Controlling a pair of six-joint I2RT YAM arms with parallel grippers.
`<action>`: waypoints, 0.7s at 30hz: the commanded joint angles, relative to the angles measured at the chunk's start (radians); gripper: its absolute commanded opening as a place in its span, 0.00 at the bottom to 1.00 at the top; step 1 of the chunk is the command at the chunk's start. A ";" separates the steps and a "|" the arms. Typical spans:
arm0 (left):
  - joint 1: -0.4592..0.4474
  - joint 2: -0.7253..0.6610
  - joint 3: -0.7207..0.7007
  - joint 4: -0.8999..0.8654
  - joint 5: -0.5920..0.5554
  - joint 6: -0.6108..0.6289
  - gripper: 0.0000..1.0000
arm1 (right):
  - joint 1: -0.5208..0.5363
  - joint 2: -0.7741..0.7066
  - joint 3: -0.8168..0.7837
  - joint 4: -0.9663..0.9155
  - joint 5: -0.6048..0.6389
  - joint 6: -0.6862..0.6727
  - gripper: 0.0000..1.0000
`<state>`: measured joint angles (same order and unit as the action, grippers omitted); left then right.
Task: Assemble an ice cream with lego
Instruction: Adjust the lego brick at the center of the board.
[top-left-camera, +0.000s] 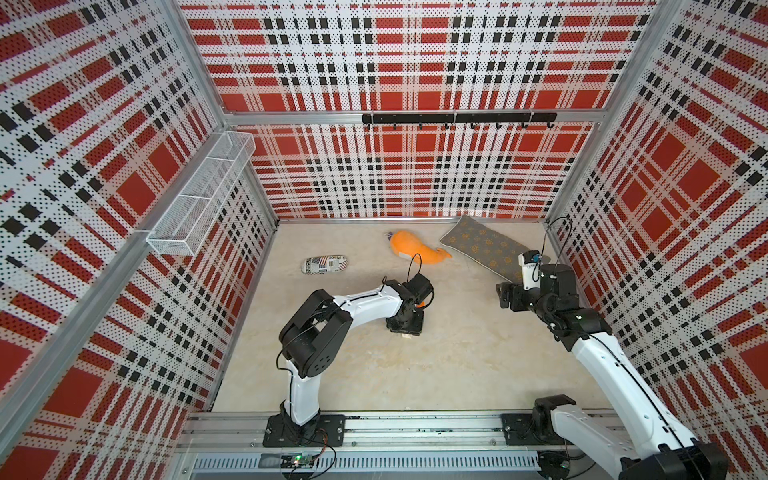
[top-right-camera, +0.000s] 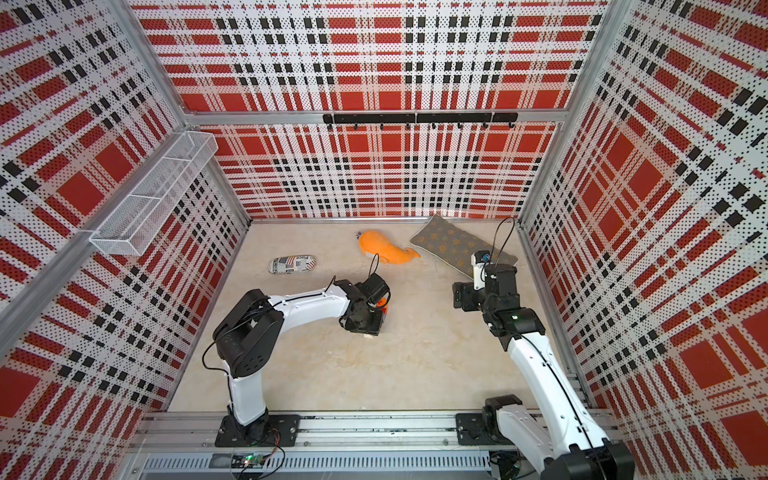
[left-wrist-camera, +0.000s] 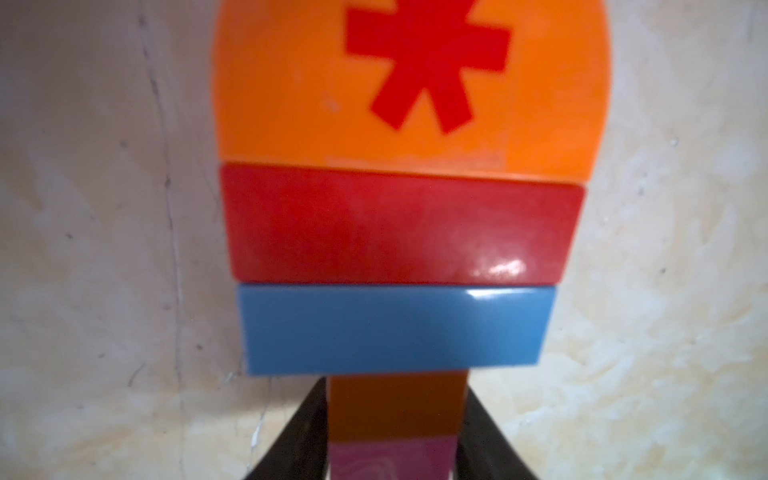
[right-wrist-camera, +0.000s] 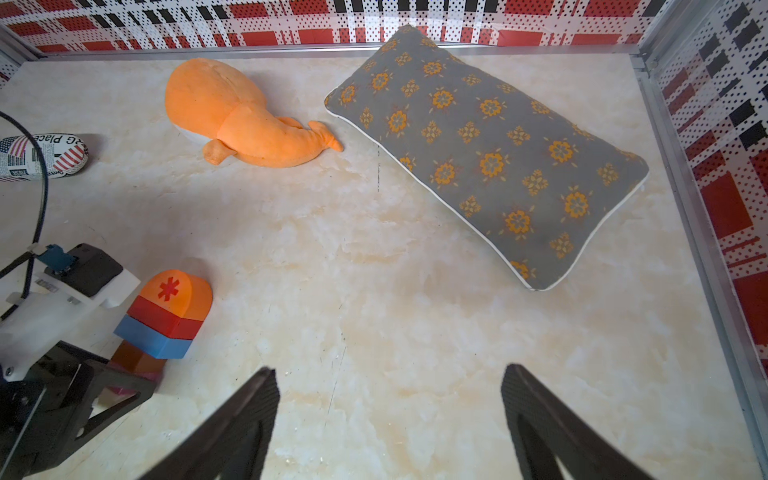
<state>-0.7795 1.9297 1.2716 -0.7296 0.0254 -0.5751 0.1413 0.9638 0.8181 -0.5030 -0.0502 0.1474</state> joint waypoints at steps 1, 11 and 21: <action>0.006 0.074 -0.026 -0.087 -0.002 0.004 0.54 | -0.012 -0.008 -0.017 0.021 -0.025 -0.003 0.89; -0.021 0.027 0.035 -0.105 -0.020 -0.009 0.70 | -0.060 -0.026 -0.035 0.032 -0.076 -0.001 0.89; -0.043 -0.404 -0.274 0.331 -0.263 -0.061 0.77 | -0.078 -0.006 -0.037 0.042 -0.083 -0.003 0.90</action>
<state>-0.8574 1.6653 1.0668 -0.6064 -0.1215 -0.6083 0.0715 0.9539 0.7876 -0.4839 -0.1249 0.1478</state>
